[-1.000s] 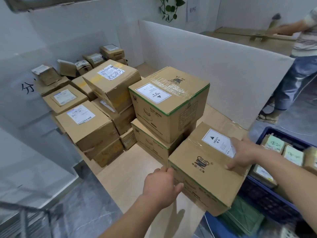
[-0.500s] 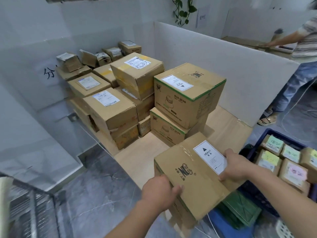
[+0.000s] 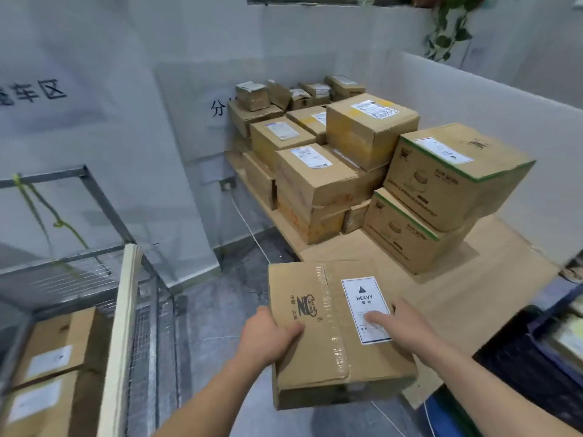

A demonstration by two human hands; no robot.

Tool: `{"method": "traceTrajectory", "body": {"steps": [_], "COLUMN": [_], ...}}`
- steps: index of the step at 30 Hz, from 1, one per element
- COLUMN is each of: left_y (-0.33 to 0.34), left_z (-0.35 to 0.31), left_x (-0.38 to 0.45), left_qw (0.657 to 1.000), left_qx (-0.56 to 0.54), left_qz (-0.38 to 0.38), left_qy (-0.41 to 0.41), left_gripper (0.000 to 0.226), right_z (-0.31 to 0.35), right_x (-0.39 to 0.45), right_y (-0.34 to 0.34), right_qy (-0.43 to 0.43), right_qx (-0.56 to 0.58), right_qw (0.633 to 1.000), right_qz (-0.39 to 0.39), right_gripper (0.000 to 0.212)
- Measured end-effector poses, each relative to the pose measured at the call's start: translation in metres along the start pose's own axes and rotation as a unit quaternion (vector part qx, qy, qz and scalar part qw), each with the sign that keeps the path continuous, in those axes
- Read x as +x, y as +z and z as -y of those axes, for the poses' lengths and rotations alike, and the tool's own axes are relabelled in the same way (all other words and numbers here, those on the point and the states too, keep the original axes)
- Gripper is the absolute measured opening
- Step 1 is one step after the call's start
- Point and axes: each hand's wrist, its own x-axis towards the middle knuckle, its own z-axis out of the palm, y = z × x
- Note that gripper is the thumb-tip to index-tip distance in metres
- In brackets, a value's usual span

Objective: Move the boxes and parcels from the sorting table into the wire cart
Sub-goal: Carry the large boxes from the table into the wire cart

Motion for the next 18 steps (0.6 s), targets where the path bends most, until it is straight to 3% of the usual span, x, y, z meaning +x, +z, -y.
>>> {"method": "traceTrajectory", "body": {"steps": [8, 18], "left_y": [-0.114, -0.213], "left_z": [0.076, 0.146], "left_x": [-0.024, -0.049], "left_qw": [0.985, 0.925], "left_qx": [-0.023, -0.111], "left_qz": [-0.156, -0.305], "left_qy": [-0.074, -0.197], "left_gripper": [0.054, 0.065], "right_z": [0.121, 0.270], "right_x": [-0.010, -0.013], "right_y": [0.084, 0.187], "right_qy": [-0.123, -0.255], "right_qx": [-0.015, -0.089], "right_qw": [0.992, 0.951], "right_qz": [0.035, 0.152], "right_gripper": [0.039, 0.033]}}
